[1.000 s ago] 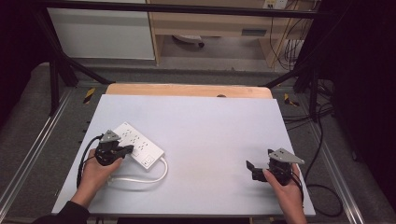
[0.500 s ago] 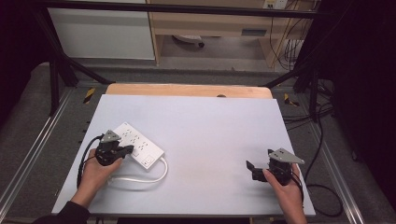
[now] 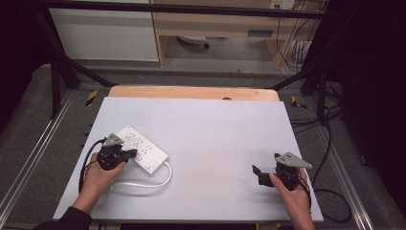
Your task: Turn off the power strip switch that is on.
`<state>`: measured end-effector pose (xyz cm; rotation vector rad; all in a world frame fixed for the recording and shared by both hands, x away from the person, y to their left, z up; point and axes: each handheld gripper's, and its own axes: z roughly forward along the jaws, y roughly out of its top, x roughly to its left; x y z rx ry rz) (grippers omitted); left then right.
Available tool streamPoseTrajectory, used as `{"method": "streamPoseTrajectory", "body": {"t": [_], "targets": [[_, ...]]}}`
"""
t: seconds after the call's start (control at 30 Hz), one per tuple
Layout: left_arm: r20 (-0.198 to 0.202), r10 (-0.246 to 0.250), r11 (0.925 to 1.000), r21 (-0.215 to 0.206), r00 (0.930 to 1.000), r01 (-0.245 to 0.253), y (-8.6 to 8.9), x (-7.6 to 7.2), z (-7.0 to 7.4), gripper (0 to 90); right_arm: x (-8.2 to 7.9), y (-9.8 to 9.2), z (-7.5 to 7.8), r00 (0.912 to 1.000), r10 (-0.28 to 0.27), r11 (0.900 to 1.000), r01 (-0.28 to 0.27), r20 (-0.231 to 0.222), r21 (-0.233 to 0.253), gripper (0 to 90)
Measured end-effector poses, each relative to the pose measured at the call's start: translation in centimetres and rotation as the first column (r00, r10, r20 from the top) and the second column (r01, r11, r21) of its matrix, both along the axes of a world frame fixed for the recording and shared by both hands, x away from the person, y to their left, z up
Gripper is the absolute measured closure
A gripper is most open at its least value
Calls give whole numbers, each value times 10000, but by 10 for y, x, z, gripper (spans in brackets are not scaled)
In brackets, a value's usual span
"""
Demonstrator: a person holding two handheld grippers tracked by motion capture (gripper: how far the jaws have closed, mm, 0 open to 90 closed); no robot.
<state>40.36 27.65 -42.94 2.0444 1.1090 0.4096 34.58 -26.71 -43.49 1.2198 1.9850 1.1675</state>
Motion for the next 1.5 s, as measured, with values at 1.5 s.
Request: {"method": "streamPoseTrajectory", "body": {"t": [1.5], "targets": [[776, -327, 9984, -429, 9964, 361, -7, -5, 17, 900, 0, 0, 0, 10000, -12, 10000, 12, -9, 31, 30]]}}
